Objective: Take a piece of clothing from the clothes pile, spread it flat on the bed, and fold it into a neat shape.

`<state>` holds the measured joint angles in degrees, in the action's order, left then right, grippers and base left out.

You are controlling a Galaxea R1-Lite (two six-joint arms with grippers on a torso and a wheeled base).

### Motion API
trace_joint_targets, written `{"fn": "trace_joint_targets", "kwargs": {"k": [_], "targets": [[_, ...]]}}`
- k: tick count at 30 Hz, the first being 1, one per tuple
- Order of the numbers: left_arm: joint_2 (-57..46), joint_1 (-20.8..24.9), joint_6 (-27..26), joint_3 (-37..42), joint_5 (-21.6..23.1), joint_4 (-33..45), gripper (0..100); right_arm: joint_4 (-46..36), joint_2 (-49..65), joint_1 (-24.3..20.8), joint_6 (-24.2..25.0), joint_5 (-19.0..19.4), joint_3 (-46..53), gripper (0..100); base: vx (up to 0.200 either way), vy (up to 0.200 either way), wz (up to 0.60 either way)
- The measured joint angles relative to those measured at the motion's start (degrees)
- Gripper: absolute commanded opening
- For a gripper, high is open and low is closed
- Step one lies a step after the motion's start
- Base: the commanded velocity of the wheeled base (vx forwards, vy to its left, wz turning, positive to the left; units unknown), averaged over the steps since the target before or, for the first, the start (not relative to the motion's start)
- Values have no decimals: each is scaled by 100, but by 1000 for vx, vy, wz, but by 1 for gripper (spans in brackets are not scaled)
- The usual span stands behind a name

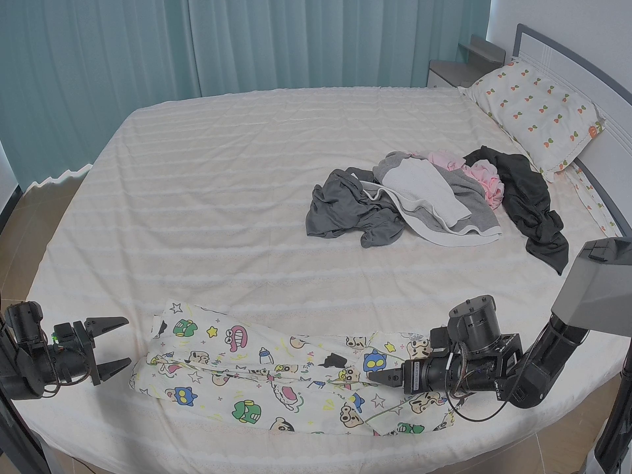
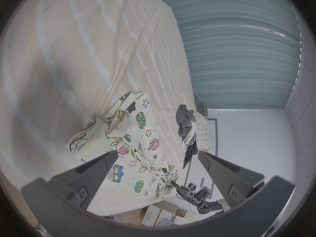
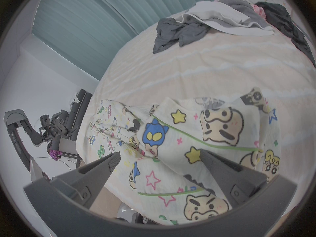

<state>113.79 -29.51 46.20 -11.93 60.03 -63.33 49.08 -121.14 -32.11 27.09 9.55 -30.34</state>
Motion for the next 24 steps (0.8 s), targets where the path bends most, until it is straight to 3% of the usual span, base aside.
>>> {"fn": "trace_joint_targets", "kwargs": {"k": [14,24], "targets": [[2,9,0,-2,0,0,100,51,182,-52,-46,-38,143,100,0,0,0],[2,20,0,-2,0,0,100,-67,457,-286,-46,-52,-494,100,0,0,0]]}}
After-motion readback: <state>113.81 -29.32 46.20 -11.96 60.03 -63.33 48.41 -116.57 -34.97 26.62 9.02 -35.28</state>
